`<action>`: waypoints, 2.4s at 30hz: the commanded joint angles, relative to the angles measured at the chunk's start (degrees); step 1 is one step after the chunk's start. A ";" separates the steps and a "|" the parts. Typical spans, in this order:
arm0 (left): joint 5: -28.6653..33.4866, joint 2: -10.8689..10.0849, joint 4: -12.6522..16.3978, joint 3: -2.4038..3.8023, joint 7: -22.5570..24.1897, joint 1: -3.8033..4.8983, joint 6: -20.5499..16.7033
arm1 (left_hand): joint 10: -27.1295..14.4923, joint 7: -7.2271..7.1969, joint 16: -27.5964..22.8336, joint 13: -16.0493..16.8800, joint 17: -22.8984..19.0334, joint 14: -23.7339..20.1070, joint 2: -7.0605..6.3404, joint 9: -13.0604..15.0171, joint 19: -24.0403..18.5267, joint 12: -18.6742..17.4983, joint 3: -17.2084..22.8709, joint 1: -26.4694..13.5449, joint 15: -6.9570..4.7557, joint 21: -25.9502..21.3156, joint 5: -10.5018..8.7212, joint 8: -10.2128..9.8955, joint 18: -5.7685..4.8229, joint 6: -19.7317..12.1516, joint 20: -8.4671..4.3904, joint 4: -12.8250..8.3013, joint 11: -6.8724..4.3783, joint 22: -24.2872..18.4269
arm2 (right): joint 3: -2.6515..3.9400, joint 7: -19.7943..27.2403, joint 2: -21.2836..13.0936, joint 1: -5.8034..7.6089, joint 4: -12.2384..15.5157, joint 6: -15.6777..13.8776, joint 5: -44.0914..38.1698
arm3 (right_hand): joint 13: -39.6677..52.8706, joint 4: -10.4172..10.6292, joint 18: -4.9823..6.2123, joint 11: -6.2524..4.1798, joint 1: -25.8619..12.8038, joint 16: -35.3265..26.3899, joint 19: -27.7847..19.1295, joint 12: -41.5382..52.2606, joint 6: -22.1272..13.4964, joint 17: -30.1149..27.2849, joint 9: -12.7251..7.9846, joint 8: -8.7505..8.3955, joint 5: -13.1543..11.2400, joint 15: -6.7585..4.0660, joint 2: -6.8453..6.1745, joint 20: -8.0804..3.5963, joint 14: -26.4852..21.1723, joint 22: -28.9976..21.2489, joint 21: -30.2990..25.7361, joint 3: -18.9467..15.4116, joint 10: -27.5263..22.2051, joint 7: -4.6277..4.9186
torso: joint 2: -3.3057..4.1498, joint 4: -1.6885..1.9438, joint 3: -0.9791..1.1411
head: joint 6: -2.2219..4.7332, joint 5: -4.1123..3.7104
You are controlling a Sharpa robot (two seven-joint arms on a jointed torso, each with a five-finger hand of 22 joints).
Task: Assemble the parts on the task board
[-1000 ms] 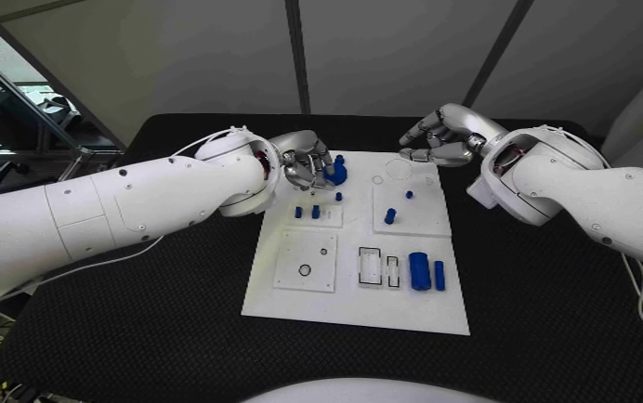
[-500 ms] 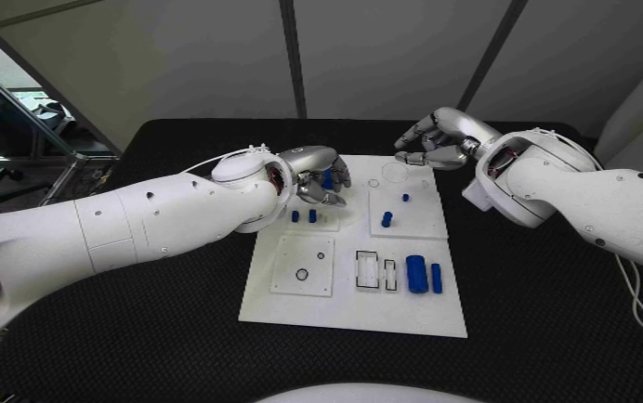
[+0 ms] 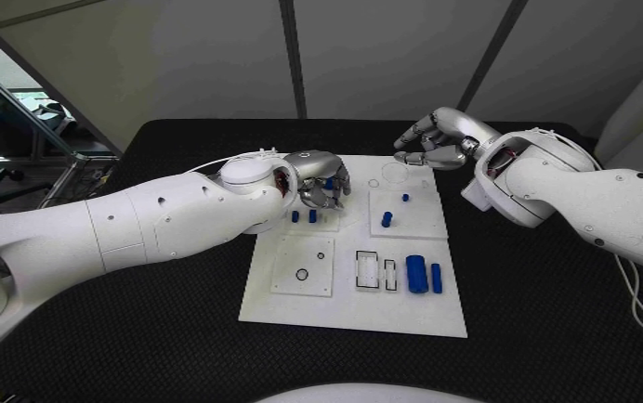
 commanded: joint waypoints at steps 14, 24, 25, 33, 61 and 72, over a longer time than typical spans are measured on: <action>-2.66 0.25 0.01 -0.18 -0.62 -0.23 -0.35 | 1.69 -0.33 0.71 -1.24 -0.17 0.54 0.35 -0.78 0.47 -0.69 2.26 0.95 -0.10 1.90 0.34 -0.41 -1.46 1.86 0.09 -0.52 0.09 7.72 | 0.04 0.49 0.12 0.11 0.04 -0.34 -0.14 | 1.93 0.07 1.02 0.00 0.02 -0.33 -0.30 -0.08 0.30 8.40 -0.06 0.29 0.41 -0.50 -0.36 -0.19 4.51 0.03 -0.21 0.36 -0.31 0.06 | -0.03 0.15 -0.04 | -0.03 -0.21; -2.67 -0.58 0.71 -0.16 -0.12 -0.24 -2.38 | 2.21 -0.45 0.79 -1.43 -0.29 0.52 0.07 -0.98 0.53 -0.70 2.76 1.01 -0.22 2.30 0.32 -0.44 -1.51 2.18 0.01 -0.77 -0.05 7.97 | 0.04 0.51 0.17 0.10 -0.14 -0.34 -0.14 | 2.00 0.07 1.01 -0.01 0.10 -0.31 -0.25 -0.01 0.35 8.46 -0.06 0.31 0.57 -0.51 -0.32 -0.19 4.52 0.10 -0.17 0.51 -0.25 0.04 | -0.07 0.11 -0.04 | 0.25 -0.10; -2.67 -0.66 0.77 -0.16 -0.08 -0.24 -2.57 | 2.16 -0.46 0.79 -1.47 -0.30 0.52 0.01 -1.01 0.52 -0.75 2.79 1.01 -0.22 2.29 0.31 -0.46 -1.50 2.18 0.00 -0.79 -0.04 7.98 | 0.04 0.51 0.17 0.10 -0.15 -0.34 -0.14 | 1.99 0.07 1.01 -0.01 0.11 -0.31 -0.24 -0.01 0.36 8.46 -0.06 0.32 0.59 -0.51 -0.31 -0.20 4.52 0.11 -0.17 0.52 -0.25 0.04 | -0.09 0.12 -0.04 | 0.24 -0.09; -1.85 -1.74 1.59 1.12 0.14 -0.29 -3.38 | 1.42 -0.38 0.90 -2.00 -0.46 0.48 -0.46 -1.45 0.41 -1.47 3.32 0.67 -0.04 2.16 0.30 -0.91 -1.50 1.86 0.06 -0.91 0.24 8.10 | 0.04 0.57 0.16 0.10 -0.21 -0.29 -0.14 | 1.99 0.07 1.01 -0.01 0.11 -0.31 -0.24 -0.01 0.36 8.46 -0.06 0.32 0.59 -0.51 -0.31 -0.20 4.52 0.11 -0.17 0.52 -0.25 0.04 | -0.06 0.08 -0.01 | 0.39 0.12; 7.86 -5.88 1.25 5.74 -1.08 0.31 6.59 | 2.35 -0.14 1.07 -2.70 -0.96 0.33 -1.05 -2.02 0.06 -1.73 4.11 -0.64 0.00 1.36 0.15 -0.99 -1.34 2.86 0.19 -0.90 0.24 8.16 | 0.04 0.30 -0.08 0.11 -0.09 -0.12 -0.14 | 2.01 0.06 1.01 -0.02 0.16 -0.31 -0.26 0.01 0.37 8.45 -0.06 0.32 0.65 -0.52 -0.32 -0.20 4.52 0.08 -0.19 0.58 -0.23 0.03 | 0.01 0.04 -0.03 | 0.18 -0.12; 2.26 -4.36 0.95 4.36 1.03 -0.21 3.20 | 2.29 -0.05 1.21 -2.94 -1.01 0.32 -2.01 -2.43 0.02 -1.89 3.53 -1.60 0.05 1.29 0.14 -1.49 -1.32 2.39 0.23 -0.73 0.29 8.24 | 0.04 0.34 -0.10 0.11 0.00 -0.18 -0.14 | 2.01 0.06 1.01 -0.02 0.16 -0.31 -0.26 0.01 0.37 8.45 -0.06 0.32 0.65 -0.52 -0.32 -0.20 4.52 0.08 -0.19 0.58 -0.23 0.03 | 0.05 0.03 -0.02 | 0.22 -0.26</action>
